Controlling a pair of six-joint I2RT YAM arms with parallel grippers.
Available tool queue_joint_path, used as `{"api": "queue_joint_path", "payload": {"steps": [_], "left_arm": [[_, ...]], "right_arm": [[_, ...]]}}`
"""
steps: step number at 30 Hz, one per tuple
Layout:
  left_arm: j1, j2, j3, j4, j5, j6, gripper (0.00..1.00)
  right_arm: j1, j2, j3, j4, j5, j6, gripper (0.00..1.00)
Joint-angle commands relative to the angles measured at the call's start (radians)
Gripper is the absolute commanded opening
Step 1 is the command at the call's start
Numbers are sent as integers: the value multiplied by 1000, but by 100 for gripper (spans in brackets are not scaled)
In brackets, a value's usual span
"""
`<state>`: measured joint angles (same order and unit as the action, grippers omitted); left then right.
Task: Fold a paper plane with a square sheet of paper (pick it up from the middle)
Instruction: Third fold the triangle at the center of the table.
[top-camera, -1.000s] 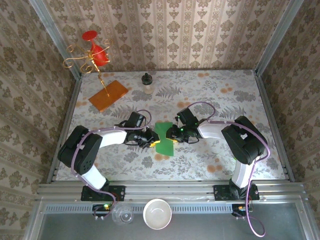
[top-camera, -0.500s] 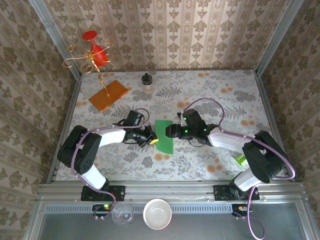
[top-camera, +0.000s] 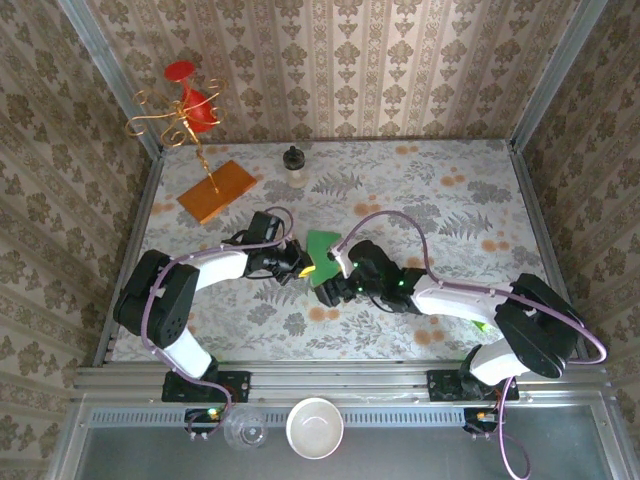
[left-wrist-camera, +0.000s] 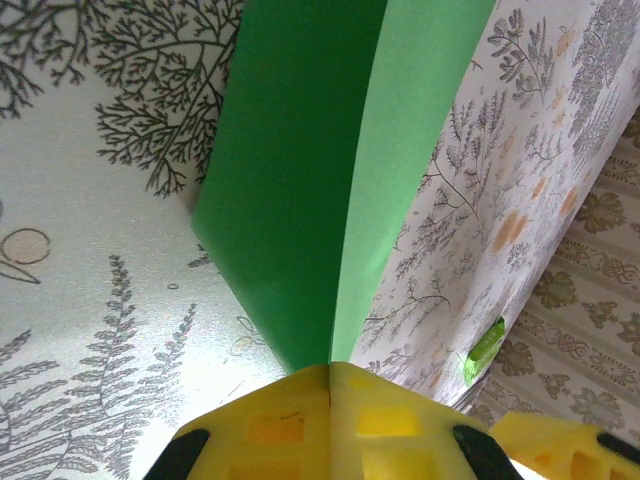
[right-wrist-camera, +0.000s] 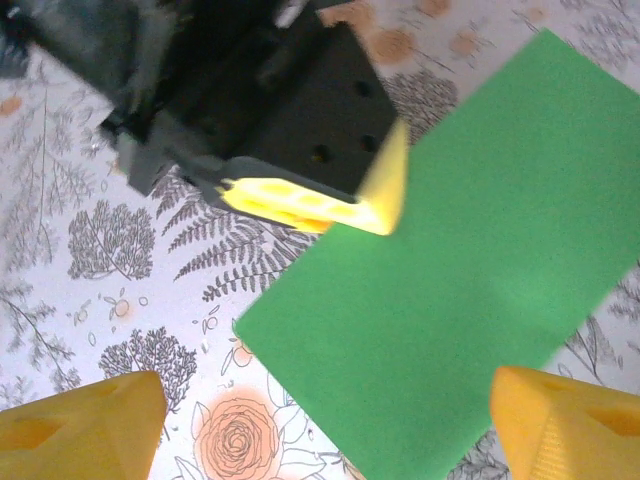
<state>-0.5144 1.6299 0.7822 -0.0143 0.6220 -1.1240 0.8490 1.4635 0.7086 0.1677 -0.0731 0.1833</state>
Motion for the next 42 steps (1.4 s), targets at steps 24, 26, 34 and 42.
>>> {"api": "queue_joint_path", "payload": {"steps": [24, 26, 34, 42], "left_arm": [[1, 10, 27, -24, 15, -21, 2], [-1, 8, 26, -25, 15, -20, 2], [-1, -1, 23, -30, 15, -22, 6], [79, -85, 23, -177, -55, 71, 32]], "right_arm": [[53, 131, -51, 268, 210, -321, 42], [53, 130, -46, 263, 201, -321, 38], [53, 135, -34, 248, 130, -305, 27], [49, 124, -57, 196, 29, -245, 1]]}}
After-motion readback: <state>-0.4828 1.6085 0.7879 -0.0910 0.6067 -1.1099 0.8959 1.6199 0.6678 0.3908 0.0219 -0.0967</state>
